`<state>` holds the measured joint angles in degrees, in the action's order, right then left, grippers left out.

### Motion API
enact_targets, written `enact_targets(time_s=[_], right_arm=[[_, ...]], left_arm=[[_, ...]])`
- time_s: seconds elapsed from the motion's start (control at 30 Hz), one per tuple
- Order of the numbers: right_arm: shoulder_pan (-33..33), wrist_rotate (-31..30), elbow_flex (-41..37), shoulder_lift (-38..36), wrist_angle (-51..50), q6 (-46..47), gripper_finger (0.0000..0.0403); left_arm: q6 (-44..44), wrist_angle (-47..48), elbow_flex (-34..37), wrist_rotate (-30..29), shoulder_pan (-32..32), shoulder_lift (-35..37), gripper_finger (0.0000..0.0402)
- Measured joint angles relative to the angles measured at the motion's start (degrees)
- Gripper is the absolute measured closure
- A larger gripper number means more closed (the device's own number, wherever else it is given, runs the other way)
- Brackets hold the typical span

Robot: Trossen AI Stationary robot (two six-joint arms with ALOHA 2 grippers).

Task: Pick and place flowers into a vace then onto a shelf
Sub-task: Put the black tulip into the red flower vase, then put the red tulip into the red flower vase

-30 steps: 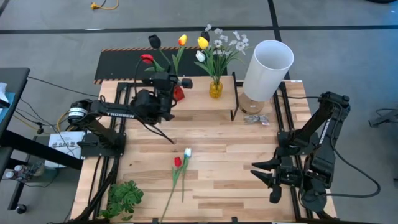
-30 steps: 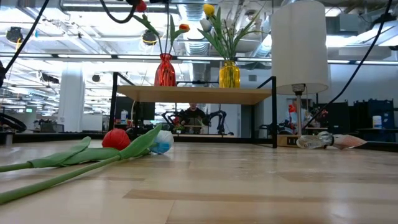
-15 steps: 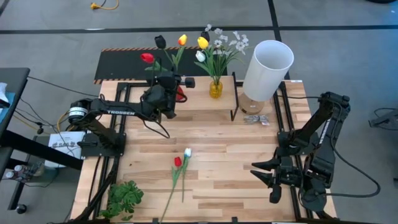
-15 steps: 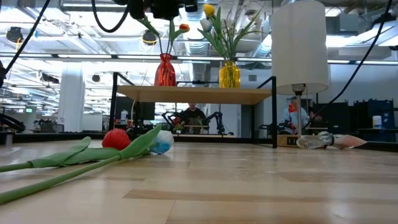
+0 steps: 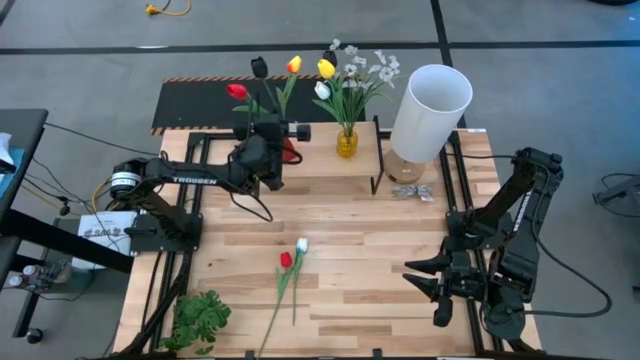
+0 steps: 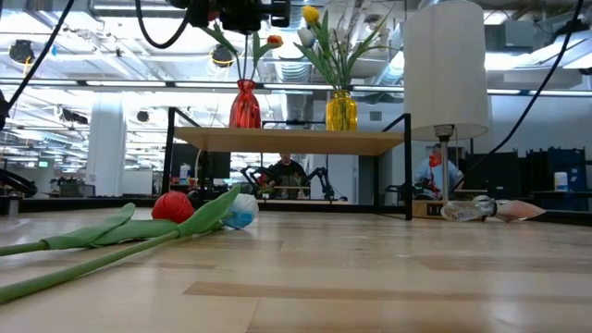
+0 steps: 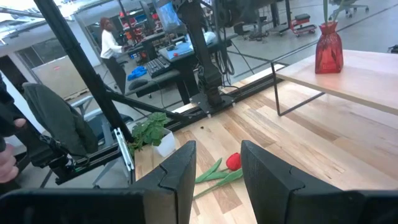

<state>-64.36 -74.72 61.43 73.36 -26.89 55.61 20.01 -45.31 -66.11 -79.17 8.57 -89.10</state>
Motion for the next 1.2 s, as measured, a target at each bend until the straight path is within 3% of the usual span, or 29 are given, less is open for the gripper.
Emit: enact_targets(time_s=[0.13, 0.33, 0.57, 1.2], right_arm=[[0.0, 0.0, 0.0, 0.0, 0.29, 0.0, 0.0285], [0.0, 0.0, 0.0, 0.0, 0.41, 0.0, 0.0285], [0.0, 0.13, 0.0, 0.0, 0.84, 0.0, 0.0285], [0.0, 3.74, 0.0, 0.02, 1.7, 1.42, 0.0285]], left_arm=[[2.11, -0.01, 0.0, -0.32, -0.32, 0.0, 0.0387], [4.17, -0.01, 0.0, -1.47, -1.27, 0.0, 0.0314], [3.84, -0.88, 0.0, -9.26, -3.07, 0.0, 0.025], [5.06, -2.19, 0.0, -10.89, -12.91, 0.02, 0.0238]])
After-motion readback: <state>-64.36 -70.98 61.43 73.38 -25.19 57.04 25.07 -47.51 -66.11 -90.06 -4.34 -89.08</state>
